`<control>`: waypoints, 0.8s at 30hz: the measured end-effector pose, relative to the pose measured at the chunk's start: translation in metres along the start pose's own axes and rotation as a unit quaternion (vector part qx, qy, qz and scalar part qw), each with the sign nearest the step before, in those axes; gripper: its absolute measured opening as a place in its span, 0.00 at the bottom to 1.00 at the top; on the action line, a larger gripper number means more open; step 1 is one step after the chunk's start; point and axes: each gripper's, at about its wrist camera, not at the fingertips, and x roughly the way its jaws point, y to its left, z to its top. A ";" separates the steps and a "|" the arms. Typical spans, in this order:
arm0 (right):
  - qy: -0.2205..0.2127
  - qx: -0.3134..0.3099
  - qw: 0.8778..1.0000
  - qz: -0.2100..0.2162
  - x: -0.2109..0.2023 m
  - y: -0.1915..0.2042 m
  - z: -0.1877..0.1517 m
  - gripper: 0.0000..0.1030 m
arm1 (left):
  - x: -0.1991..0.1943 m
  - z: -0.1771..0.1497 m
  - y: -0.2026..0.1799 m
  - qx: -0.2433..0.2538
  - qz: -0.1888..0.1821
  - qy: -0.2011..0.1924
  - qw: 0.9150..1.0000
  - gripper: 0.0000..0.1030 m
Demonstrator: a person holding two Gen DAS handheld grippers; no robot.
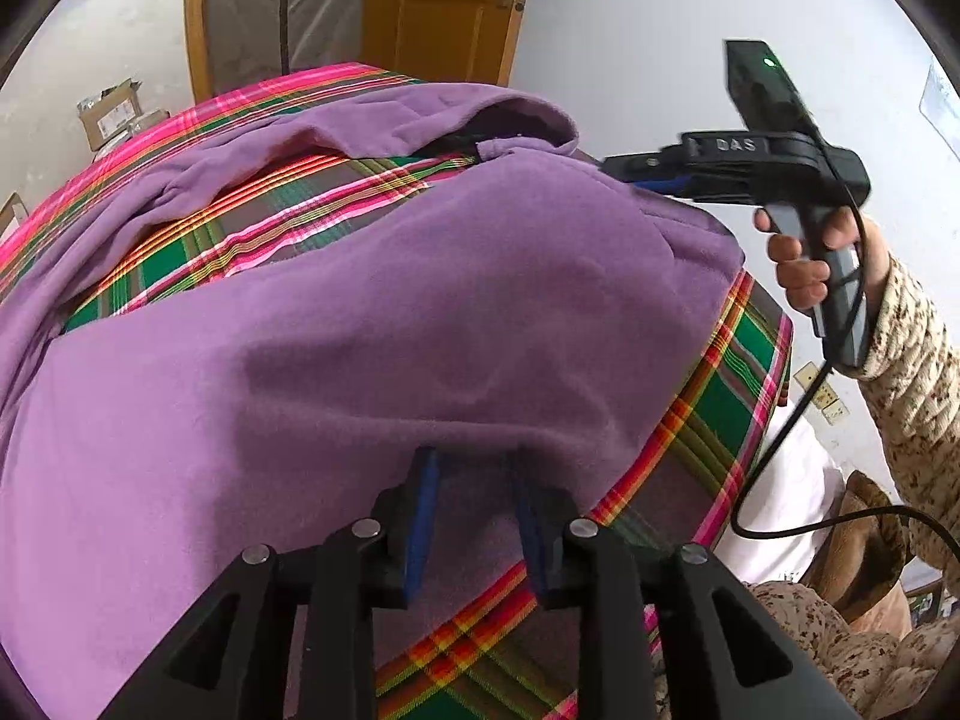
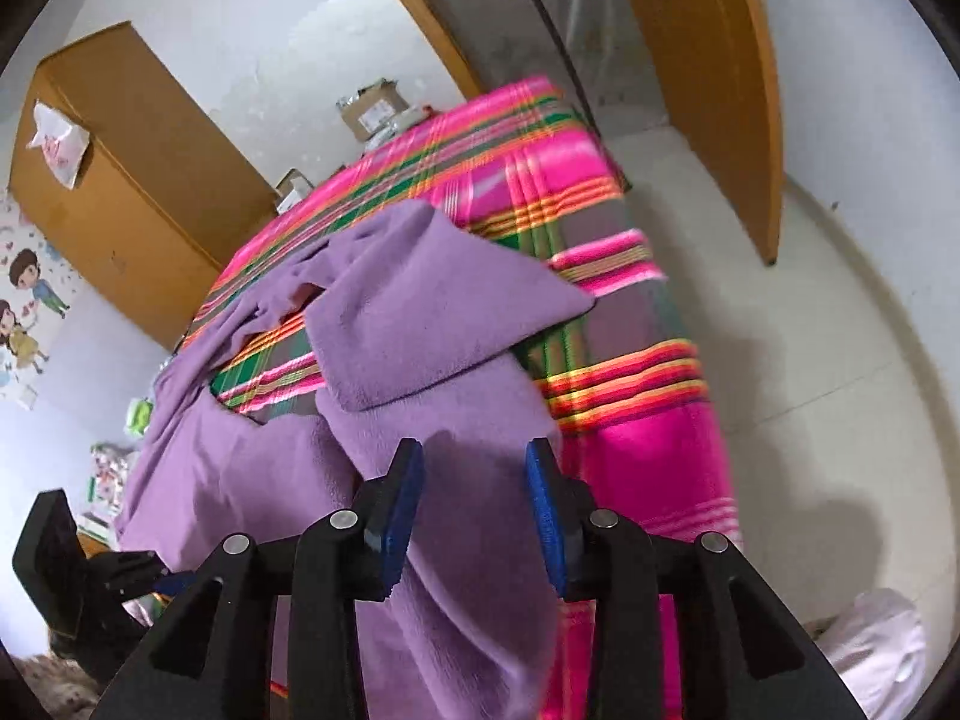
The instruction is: Fold clothes
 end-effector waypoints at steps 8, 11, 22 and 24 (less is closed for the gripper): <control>-0.008 -0.037 0.999 -0.012 -0.002 0.016 0.001 0.02 | 0.002 0.001 -0.008 0.015 0.015 0.002 1.000 0.28; -0.041 -0.047 0.998 -0.031 -0.013 0.016 0.006 0.01 | 0.002 0.002 -0.006 0.007 0.010 0.002 1.000 0.28; 0.003 -0.042 0.997 -0.066 0.020 0.003 0.019 0.46 | 0.004 0.004 -0.010 0.009 0.015 0.004 1.000 0.33; 0.001 -0.052 0.996 -0.070 0.024 0.006 0.017 0.47 | 0.005 0.005 -0.012 0.013 0.017 0.005 1.000 0.34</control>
